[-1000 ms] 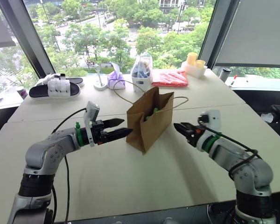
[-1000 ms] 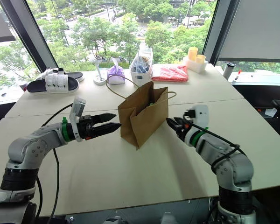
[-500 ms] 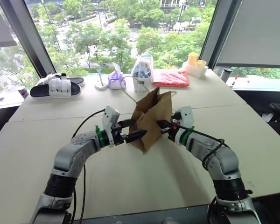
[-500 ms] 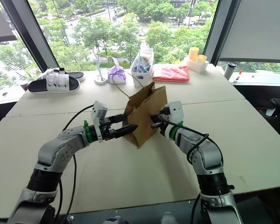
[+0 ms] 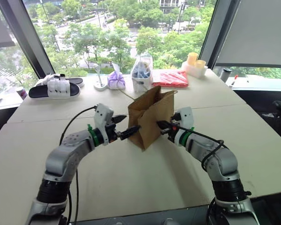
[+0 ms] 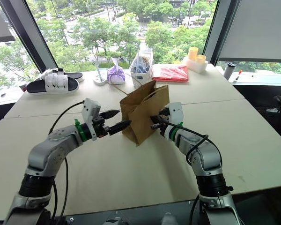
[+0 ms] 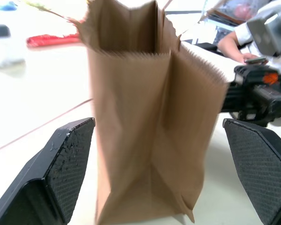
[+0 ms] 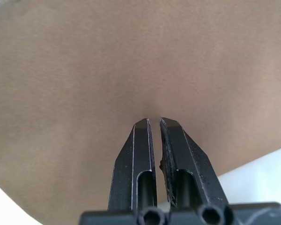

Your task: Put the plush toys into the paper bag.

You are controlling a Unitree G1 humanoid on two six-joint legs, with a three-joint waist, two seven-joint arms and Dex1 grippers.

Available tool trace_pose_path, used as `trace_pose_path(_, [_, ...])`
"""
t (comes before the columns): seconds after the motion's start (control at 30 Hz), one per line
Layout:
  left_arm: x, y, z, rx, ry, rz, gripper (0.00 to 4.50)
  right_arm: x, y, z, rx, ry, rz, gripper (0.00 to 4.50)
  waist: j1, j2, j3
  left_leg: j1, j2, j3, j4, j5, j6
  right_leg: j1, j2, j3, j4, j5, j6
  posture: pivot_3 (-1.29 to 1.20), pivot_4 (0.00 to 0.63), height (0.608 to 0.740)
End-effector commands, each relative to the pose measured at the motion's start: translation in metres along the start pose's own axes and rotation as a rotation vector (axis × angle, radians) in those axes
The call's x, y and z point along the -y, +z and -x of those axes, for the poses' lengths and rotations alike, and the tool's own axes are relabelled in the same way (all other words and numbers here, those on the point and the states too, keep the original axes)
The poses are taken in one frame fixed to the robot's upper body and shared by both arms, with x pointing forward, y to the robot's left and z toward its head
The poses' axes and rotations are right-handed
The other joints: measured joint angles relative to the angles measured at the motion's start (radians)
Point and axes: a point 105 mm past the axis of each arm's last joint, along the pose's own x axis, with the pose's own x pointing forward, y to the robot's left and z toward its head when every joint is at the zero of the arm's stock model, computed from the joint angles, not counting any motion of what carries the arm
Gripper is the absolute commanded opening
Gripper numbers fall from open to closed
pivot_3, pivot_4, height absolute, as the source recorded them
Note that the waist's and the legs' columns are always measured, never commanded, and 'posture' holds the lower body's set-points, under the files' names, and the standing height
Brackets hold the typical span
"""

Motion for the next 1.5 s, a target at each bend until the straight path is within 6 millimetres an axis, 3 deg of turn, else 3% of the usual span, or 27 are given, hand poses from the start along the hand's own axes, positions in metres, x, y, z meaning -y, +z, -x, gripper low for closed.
trace_pose_path(0.03, [0.001, 0.017, 0.008, 0.037, 0.005, -0.030, 4.50, -0.007, 0.017, 0.001, 0.060, 0.026, 0.029, 0.30, 0.003, 0.000, 0.000, 0.000, 0.000, 0.000, 0.000, 0.000, 0.000, 0.000, 0.000, 0.000, 0.000, 0.000, 0.000, 0.00, 0.150, 0.740])
trace_pose_path(0.5, [-0.019, 0.005, -0.007, 0.102, -0.108, 0.054, 4.50, -0.008, 0.019, 0.000, 0.053, 0.044, 0.042, 0.30, 0.001, 0.000, 0.000, 0.000, 0.000, 0.002, 0.000, 0.000, 0.000, 0.000, 0.000, -0.001, 0.000, 0.000, 0.000, 0.00, 0.150, 0.740])
trace_pose_path(0.67, [-0.016, -0.001, -0.019, 0.082, -0.265, 0.134, 4.50, -0.008, 0.020, 0.000, 0.052, 0.047, 0.045, 0.30, 0.000, 0.000, 0.000, 0.000, -0.001, 0.002, 0.001, 0.000, 0.000, 0.001, 0.000, -0.002, 0.000, 0.000, 0.000, 0.00, 0.150, 0.740])
trace_pose_path(0.9, [-0.011, -0.006, -0.017, 0.058, -0.350, 0.176, 4.50, -0.008, 0.022, -0.001, 0.054, 0.046, 0.049, 0.30, -0.004, 0.000, 0.000, 0.000, 0.000, 0.001, 0.000, 0.000, 0.000, -0.001, 0.000, -0.002, 0.000, 0.000, 0.000, 0.00, 0.150, 0.740])
trace_pose_path(1.17, [-0.009, -0.009, -0.012, 0.046, -0.373, 0.184, 4.50, -0.007, 0.024, -0.003, 0.054, 0.050, 0.057, 0.30, -0.003, 0.000, 0.000, 0.000, 0.000, 0.000, 0.000, 0.000, 0.000, 0.000, 0.000, -0.001, 0.000, 0.000, 0.000, 0.00, 0.150, 0.740])
trace_pose_path(1.5, [-0.006, -0.020, -0.045, 0.048, -0.189, 0.063, 4.50, -0.010, 0.023, -0.001, 0.050, 0.056, 0.054, 0.30, 0.001, 0.000, 0.000, 0.000, 0.000, 0.000, 0.001, 0.000, 0.000, 0.000, 0.000, -0.001, 0.000, 0.000, 0.000, 0.00, 0.150, 0.740])
